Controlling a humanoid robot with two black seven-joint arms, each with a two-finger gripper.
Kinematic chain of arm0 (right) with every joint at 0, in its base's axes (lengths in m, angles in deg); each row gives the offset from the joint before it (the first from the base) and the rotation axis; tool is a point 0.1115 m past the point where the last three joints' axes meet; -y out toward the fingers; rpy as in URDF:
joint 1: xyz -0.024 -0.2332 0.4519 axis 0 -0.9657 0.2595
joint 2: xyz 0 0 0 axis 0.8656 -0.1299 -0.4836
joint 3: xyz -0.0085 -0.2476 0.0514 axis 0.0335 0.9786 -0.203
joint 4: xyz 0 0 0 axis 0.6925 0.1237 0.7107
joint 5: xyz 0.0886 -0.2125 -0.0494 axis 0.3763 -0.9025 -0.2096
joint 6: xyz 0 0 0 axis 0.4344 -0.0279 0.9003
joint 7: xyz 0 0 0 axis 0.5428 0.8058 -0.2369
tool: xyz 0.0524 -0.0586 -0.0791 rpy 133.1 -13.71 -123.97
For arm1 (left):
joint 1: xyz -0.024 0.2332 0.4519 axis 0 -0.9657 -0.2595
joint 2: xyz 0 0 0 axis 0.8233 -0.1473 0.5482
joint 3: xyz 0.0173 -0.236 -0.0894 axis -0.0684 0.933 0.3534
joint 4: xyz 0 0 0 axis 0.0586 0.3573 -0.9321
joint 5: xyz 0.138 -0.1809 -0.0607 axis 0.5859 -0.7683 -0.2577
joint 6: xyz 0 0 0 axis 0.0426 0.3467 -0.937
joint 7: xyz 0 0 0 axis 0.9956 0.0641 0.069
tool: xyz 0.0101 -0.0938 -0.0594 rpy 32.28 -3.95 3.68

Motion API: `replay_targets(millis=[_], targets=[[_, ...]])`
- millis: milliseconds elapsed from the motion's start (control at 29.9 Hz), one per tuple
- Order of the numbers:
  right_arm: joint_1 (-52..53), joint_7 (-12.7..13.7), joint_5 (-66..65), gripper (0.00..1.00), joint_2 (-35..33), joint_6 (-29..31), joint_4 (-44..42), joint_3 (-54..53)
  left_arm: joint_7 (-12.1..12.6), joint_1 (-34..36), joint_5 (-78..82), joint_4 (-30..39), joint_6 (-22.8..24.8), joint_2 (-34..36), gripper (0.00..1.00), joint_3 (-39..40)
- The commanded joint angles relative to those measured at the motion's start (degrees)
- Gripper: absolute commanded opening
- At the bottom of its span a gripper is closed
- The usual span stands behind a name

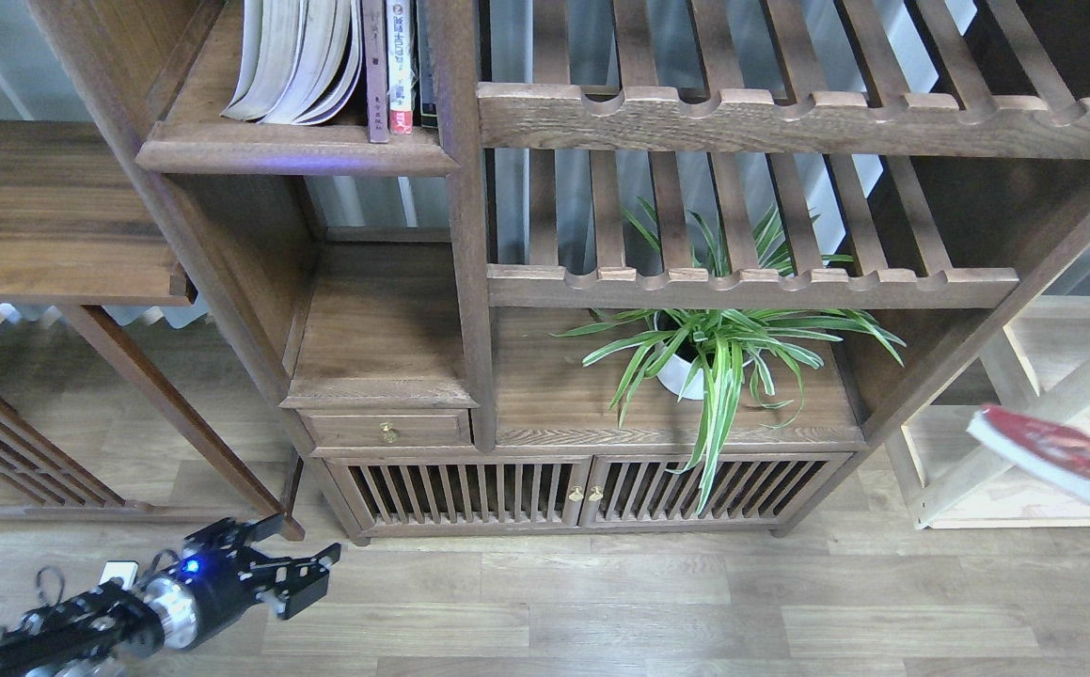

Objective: Organize books on shelf
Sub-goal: 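Lower the red book to the floor in front of the shelf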

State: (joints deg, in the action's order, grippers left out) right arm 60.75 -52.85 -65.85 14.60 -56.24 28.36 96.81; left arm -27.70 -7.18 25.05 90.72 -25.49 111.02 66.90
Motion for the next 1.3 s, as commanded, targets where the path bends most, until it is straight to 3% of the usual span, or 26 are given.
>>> replay_targets(millis=[0,267,669,1036,1270], targets=[[-0.3,0.0,-2.5,0.03,5.1,0.0,-2.1,2.3,0.1,2.1,3.6,-2.1,2.8,-3.1,0.9,-1.5],[0.1,0.0,-4.6,0.03,18.3,4.9,-8.6,4.7,0.9,3.9,11.6,-6.6,7.5,-11.1,0.95,-2.4],[3.6,0.0,-4.0,0.04,39.8,5.4,-13.5,17.3,1.3,11.1,14.4,-7.7,7.6,-19.1,0.98,-14.7],[6.6,0.0,-4.0,0.04,48.1,5.4,-13.9,22.6,2.4,20.2,17.3,-8.0,7.6,-24.5,0.98,-28.4],[8.9,0.0,-3.2,0.04,52.4,5.4,-13.8,24.1,2.2,21.6,18.5,-14.8,8.3,-27.9,0.98,-32.8]])
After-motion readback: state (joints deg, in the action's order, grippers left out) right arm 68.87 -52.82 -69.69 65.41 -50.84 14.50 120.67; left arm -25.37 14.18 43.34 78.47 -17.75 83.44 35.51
